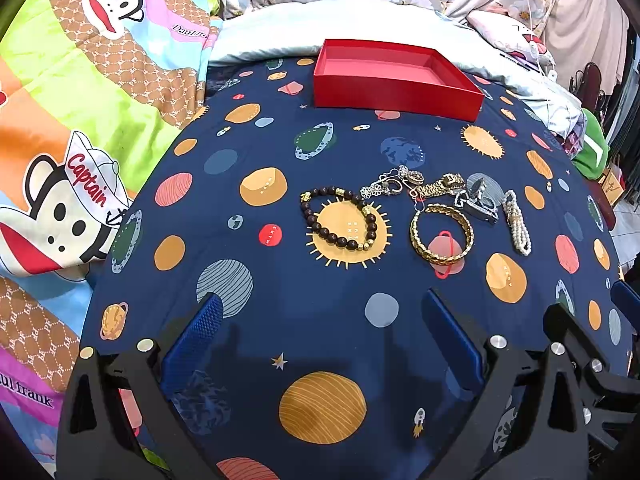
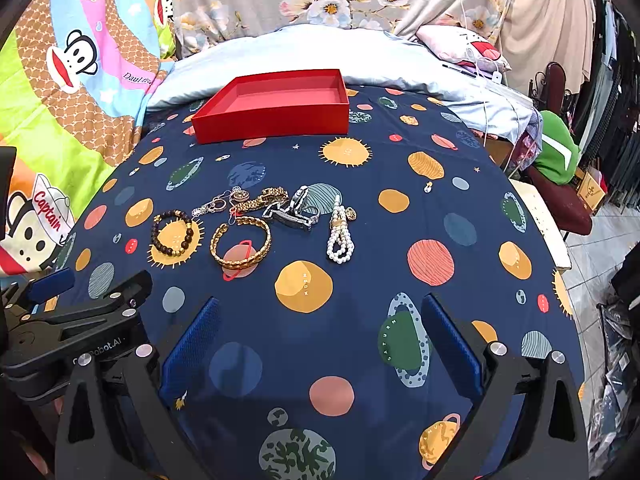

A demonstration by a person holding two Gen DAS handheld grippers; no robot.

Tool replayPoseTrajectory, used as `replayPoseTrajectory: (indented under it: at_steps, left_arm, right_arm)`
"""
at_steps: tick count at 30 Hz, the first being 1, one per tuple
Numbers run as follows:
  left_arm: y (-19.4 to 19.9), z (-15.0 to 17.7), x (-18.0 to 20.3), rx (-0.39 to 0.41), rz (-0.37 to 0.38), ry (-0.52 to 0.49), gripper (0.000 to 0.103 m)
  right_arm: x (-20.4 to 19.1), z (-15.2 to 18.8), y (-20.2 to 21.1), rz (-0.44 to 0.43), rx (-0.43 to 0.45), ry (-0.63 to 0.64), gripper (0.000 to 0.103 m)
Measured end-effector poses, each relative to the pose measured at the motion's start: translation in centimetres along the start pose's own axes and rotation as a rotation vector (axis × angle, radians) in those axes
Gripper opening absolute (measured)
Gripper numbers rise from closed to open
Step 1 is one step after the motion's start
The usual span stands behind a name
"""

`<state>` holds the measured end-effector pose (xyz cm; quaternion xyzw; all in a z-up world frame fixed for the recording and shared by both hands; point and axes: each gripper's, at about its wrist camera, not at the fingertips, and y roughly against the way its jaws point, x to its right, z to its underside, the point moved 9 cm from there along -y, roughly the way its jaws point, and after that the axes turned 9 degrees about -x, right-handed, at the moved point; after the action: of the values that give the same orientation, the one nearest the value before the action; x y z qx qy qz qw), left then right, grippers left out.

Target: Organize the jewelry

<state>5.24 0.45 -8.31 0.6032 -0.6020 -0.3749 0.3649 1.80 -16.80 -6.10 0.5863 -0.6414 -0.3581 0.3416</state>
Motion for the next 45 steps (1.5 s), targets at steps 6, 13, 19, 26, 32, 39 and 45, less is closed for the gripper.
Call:
replayPoseTrajectory:
  at_steps: [6, 13, 19, 26, 32, 39, 45]
  left_arm:
    - [0.0, 0.0, 0.0, -0.001, 0.000, 0.000, 0.097]
    - [0.0, 0.0, 0.0, 0.000, -0.001, 0.001, 0.097]
    - [-0.2, 0.1, -0.1, -0.003, 0.000, 0.001, 0.097]
    - [-0.4, 0.1, -0.2, -0.008, 0.001, 0.002, 0.097]
    - [-0.7, 0.2, -0.2, -0.012, 0.003, 0.003, 0.097]
    - [-1.5, 0.2, 0.1, -0.032, 0.019, -0.011, 0.097]
    - [-2.9, -0.3, -0.7, -0.055, 0.030, 0.021, 0.097]
  right_arm:
    - [0.1, 0.0, 0.0, -0.004, 0.000, -0.002, 0.098]
    - [0.1, -0.1, 0.0, -0.002, 0.000, -0.001, 0.098]
    - [-0.1, -0.1, 0.0, -0.003, -0.003, -0.002, 0.098]
    - [0.0, -0.2, -0.1, -0.004, -0.005, -0.003, 0.098]
    - [-0.1, -0.1, -0.2, -0.007, -0.007, -0.004, 0.098]
    - [-0.2, 0.1, -1.1, -0.008, -0.020, -0.002, 0.098]
    - [1.6, -0.9, -2.3, -0.005, -0.032, -0.043, 0.098]
